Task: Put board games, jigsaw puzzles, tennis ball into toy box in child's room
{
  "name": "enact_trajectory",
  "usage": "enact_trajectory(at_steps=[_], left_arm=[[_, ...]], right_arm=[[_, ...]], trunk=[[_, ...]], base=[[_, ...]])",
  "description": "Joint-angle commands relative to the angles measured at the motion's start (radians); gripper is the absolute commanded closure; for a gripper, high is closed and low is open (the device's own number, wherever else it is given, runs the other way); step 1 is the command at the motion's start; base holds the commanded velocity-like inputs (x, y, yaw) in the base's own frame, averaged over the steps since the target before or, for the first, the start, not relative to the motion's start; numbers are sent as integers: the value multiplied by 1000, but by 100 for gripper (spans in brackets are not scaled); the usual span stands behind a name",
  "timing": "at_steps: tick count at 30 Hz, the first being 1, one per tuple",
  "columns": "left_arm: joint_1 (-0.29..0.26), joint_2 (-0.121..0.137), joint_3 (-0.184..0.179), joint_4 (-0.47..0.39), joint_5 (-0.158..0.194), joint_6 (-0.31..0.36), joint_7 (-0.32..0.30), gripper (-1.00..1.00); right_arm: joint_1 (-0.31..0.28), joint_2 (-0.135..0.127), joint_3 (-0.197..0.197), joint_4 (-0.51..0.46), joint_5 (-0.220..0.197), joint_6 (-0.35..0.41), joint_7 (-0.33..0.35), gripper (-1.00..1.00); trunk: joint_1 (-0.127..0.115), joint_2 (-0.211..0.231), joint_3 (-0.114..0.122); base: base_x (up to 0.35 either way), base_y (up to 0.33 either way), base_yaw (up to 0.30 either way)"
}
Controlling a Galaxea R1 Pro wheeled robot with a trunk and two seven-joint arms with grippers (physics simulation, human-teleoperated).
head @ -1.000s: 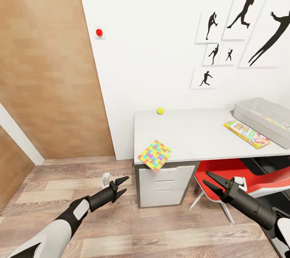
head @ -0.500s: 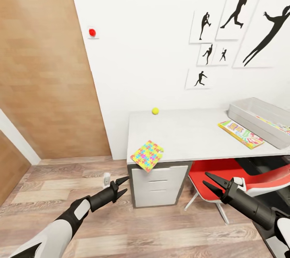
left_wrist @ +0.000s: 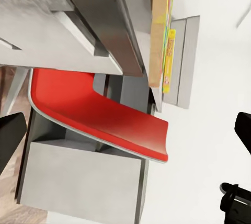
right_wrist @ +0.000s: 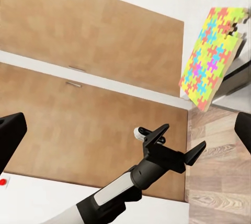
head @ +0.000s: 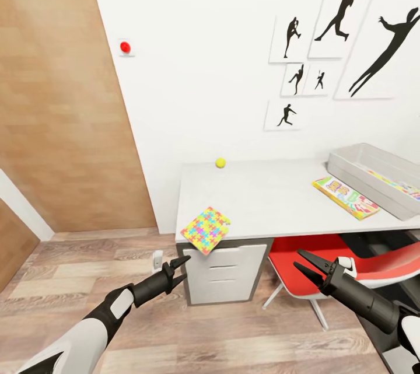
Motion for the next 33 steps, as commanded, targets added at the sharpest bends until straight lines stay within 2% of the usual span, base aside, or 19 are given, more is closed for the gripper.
enact_trajectory(at_steps=[1,8,18,24,28,33], left_arm=[[0,0,0,0,4,8,-1,-100],[0,-1,0,0,4,8,-4,-100],[0,-1,-1,0,4,9,-3,-100],[0,-1,-1,0,4,9,-3,-100],[0,-1,-1,0,4,9,-3,-100],[0,-1,-1,0,4,9,-3,-100]], right_arm=[[-1,0,-1,0,3,5,5,-100],[-1,1,-1,0,3,5,5,-100],[-1,1,-1,0,3,4,5,-100],[-1,1,1,0,3,4,5,-100],[-1,1,1,0,3,5,5,-100],[-1,1,1,0,3,4,5,-100]], trunk=[[0,-1,-1],[0,-1,-1],[-38,69,30],[-38,69,30],[-53,97,43],[-53,97,43]], base=[[32,-31,0],[8,-8,0],[0,0,0],[0,0,0],[0,0,0],[0,0,0]])
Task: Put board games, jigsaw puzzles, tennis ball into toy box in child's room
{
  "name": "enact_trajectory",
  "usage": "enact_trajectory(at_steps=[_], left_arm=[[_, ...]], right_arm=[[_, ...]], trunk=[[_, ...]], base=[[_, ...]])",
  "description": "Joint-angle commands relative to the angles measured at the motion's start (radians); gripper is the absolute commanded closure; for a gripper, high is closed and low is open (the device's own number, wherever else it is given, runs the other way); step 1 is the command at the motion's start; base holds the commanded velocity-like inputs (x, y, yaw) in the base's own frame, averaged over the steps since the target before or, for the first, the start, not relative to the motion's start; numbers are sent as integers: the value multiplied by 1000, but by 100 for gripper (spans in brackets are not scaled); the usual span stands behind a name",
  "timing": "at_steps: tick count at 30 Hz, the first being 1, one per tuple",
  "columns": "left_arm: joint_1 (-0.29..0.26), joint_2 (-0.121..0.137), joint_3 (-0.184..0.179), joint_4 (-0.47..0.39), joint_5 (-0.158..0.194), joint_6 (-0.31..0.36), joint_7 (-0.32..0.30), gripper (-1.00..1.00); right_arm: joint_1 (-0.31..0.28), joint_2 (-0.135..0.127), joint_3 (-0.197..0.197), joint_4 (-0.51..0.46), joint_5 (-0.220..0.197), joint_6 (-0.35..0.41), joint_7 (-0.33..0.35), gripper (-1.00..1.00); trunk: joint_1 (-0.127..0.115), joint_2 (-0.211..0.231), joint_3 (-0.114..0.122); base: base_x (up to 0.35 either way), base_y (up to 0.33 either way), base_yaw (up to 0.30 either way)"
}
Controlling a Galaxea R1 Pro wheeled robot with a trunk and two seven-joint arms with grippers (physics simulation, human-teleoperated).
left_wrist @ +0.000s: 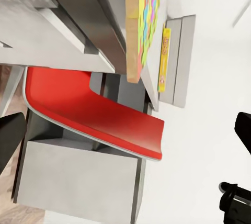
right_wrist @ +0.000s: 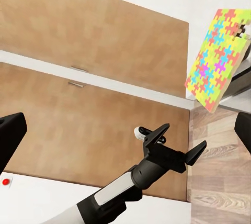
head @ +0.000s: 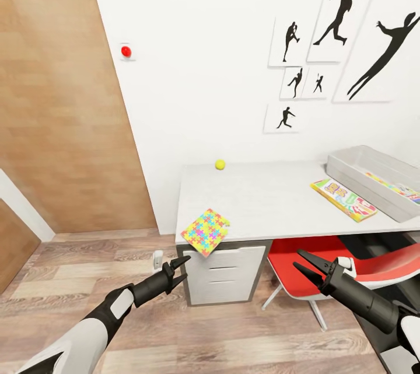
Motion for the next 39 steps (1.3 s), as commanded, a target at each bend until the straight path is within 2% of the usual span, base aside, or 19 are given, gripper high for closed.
enact_trajectory(at_steps=[1,7,16,27,39], left_arm=[[0,0,1,0,4,7,0,-100],[0,0,1,0,4,5,6,-100],[0,-5,1,0,3,-47,3,-100],[0,-10,-1,0,1,-49,12,-100],[0,-27,-1,0,-1,-49,12,-100]], right_arm=[[-1,0,-1,0,3,5,5,-100],[-1,0,-1,0,2,5,5,-100],[-1,0,-1,0,2,5,5,-100],[-1,0,-1,0,2,6,5,-100],[-1,0,-1,0,2,6,5,-100]], trunk=[[0,-1,-1],[0,-1,-1],[0,-1,-1],[0,-1,-1],[0,-1,-1]], base=[[0,0,0],[45,0,0],[122,0,0],[80,0,0],[9,0,0]])
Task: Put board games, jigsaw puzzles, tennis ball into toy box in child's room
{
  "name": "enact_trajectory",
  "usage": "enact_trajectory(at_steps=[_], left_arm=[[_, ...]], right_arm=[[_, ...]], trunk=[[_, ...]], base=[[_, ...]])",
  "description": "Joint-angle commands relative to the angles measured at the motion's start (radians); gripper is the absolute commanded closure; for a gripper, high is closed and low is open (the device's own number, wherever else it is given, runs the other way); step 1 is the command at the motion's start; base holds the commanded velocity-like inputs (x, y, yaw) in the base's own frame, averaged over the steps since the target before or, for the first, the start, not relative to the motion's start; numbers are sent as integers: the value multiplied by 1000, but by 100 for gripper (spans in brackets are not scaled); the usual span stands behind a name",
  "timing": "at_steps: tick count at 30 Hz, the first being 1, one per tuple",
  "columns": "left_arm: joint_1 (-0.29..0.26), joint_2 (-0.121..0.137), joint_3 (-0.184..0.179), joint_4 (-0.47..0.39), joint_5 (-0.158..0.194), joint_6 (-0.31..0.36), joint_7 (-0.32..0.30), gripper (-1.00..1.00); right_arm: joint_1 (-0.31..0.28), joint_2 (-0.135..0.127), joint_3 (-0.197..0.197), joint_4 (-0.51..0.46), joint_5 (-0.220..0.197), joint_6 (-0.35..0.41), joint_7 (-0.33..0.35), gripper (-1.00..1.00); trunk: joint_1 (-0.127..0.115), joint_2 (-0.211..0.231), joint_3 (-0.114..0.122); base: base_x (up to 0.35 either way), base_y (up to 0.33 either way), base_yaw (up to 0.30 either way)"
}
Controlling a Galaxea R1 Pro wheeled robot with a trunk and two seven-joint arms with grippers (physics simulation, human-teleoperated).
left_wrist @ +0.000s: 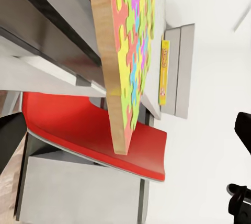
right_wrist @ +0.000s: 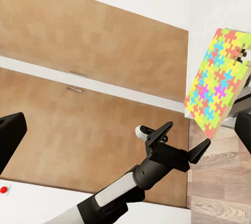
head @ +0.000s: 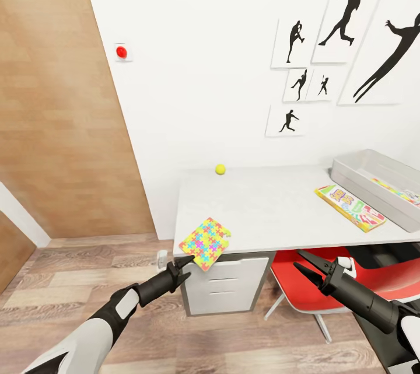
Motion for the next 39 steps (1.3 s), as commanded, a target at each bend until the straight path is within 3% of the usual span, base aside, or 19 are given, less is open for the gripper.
enact_trajectory(at_steps=[1,22,39], left_arm=[[0,0,1,0,4,8,0,-100],[0,0,1,0,6,8,0,-100],[1,0,1,0,10,6,-1,-100]], right_arm=[[-1,0,-1,0,3,5,5,-100],[-1,0,-1,0,3,6,5,-100],[-1,0,-1,0,2,5,5,-100]], trunk=[[0,-1,-1],[0,-1,-1],[0,-1,-1]], base=[[0,-97,0],[11,-95,0],[37,-10,0]])
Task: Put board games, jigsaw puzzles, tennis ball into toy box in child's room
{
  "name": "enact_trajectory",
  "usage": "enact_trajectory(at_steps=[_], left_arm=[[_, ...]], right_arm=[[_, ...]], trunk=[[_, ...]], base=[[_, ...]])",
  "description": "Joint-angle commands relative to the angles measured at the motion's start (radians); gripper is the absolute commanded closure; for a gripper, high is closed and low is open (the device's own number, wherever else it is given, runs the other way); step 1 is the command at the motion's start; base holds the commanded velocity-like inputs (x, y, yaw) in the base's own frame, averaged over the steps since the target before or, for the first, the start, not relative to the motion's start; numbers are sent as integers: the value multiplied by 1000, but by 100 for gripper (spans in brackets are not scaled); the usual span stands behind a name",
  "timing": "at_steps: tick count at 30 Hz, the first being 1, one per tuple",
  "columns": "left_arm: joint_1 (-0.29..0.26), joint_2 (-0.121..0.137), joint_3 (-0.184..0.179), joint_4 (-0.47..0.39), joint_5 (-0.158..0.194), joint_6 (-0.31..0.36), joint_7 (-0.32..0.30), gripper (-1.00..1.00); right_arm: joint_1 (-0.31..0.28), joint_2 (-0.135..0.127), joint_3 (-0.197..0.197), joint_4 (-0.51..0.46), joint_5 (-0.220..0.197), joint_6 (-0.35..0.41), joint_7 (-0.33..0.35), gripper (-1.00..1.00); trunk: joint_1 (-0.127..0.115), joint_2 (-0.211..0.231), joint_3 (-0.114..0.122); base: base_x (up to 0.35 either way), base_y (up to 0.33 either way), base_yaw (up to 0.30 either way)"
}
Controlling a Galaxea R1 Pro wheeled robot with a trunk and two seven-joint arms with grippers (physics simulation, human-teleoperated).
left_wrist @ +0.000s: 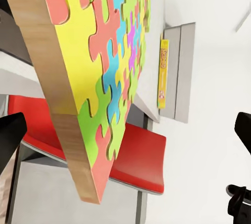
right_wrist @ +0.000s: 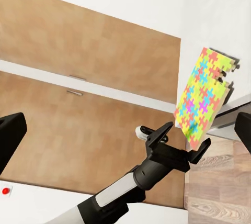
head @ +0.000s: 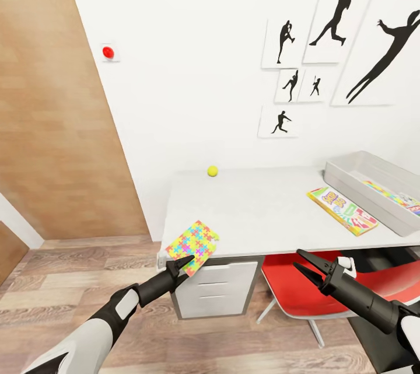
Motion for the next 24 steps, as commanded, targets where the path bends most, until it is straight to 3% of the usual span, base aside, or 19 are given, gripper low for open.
enact_trajectory(at_steps=[1,24], left_arm=[[0,0,0,0,5,8,-1,-100],[0,0,0,0,4,8,0,-100]], right_arm=[[-1,0,-1,0,3,5,5,-100],[-1,0,0,-1,3,5,5,-100]], trunk=[[0,-1,-1],[0,-1,-1]], base=[[0,0,0],[0,41,0]])
